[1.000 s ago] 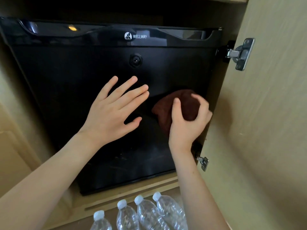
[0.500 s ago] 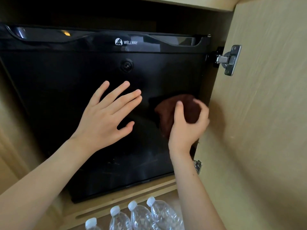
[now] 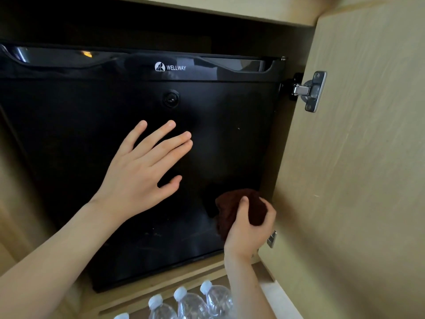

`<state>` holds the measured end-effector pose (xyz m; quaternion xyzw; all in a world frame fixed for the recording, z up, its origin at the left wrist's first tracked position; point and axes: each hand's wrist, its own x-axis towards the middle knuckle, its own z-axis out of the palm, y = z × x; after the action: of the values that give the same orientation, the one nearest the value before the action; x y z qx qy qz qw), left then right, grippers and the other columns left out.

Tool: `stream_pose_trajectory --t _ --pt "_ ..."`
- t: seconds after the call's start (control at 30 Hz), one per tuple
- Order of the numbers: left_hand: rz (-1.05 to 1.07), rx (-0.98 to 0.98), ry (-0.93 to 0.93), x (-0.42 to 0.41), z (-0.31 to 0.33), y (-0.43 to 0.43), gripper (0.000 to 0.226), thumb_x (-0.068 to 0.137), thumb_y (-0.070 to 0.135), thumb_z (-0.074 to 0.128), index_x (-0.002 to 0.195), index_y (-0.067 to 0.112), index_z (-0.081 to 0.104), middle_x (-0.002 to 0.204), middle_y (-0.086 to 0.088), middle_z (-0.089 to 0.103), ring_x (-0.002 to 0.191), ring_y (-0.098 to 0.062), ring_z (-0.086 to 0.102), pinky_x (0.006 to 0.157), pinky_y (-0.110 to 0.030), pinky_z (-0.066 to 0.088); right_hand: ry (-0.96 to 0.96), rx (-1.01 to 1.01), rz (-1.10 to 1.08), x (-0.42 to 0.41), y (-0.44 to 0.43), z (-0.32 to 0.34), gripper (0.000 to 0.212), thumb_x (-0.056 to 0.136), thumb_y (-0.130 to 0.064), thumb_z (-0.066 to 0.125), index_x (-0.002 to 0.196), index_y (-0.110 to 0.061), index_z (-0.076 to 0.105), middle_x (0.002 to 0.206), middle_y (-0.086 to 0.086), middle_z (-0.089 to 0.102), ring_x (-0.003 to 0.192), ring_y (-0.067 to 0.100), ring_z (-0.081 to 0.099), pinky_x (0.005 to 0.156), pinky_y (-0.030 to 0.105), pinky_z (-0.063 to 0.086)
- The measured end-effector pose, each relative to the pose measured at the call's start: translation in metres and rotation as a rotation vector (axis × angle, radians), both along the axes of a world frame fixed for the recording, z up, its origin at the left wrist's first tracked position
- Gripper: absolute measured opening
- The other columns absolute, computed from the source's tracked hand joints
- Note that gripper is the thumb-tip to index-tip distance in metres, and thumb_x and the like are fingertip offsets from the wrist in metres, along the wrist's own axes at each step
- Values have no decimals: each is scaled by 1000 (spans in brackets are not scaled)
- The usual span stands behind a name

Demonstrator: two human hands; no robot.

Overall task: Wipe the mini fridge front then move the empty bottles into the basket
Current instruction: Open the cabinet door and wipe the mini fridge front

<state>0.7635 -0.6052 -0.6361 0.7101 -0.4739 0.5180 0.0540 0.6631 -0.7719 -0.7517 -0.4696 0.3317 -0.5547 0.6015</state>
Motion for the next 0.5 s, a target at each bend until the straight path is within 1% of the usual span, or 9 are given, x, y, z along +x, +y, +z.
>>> stream_pose_trajectory --t 0.03,0.1,0.13,0.2,0.27,0.3,0.37,0.43,0.5 --pt "3 1 4 0 0 0 62 88 35 63 146 18 49 153 5 44 150 -20 28 124 -47 12 -26 -68 -39 0 -1 14 35 88 -26 76 120 -24 62 120 8 58 102 -1 58 72 1 45" --pt "8 3 7 1 0 0 62 88 35 62 146 18 49 153 6 43 150 -19 27 124 -47 12 -97 -269 -145 2 -1 52 36 85 -21 79 117 -17 65 114 10 57 100 -11 54 78 -1 41" --pt "7 2 3 1 -1 0 62 88 36 62 146 18 49 154 6 42 150 -19 27 124 -47 12 -130 -374 -158 4 0 74 36 84 -21 80 116 -14 66 113 11 58 100 -10 53 81 0 40" --pt "5 2 -7 2 -1 1 61 89 36 61 146 18 49 154 6 41 150 -19 27 124 -47 12 -152 -566 -110 12 2 114 37 83 -23 80 116 -15 66 115 11 56 102 -4 53 85 4 42" --pt "3 6 -11 3 -1 0 59 89 37 60 145 18 50 154 6 42 151 -19 26 124 -47 12 -106 -665 -45 22 -1 139 38 83 -26 80 117 -20 65 117 6 52 103 4 55 85 7 46" --pt "4 7 -9 3 -1 0 59 89 37 60 145 18 50 154 5 42 151 -19 25 124 -47 11 -95 -665 -30 26 -3 142 38 84 -28 79 118 -22 64 117 4 50 102 8 56 85 8 48" --pt "5 12 -4 3 -1 1 61 89 37 60 146 18 49 155 6 41 151 -19 25 124 -47 11 -124 -592 -38 27 -2 129 36 84 -30 79 117 -26 64 116 2 49 101 5 57 82 7 48" --pt "11 12 -1 2 0 2 62 89 36 61 147 18 48 155 6 40 151 -18 25 124 -47 11 -142 -460 -54 23 2 96 34 85 -28 79 115 -27 64 114 2 48 100 0 56 77 2 45" --pt "15 11 6 1 0 1 63 88 36 62 147 19 48 155 6 41 151 -18 25 124 -47 11 -112 -307 -33 16 4 64 33 86 -27 78 114 -30 61 114 3 48 100 1 57 72 0 44"
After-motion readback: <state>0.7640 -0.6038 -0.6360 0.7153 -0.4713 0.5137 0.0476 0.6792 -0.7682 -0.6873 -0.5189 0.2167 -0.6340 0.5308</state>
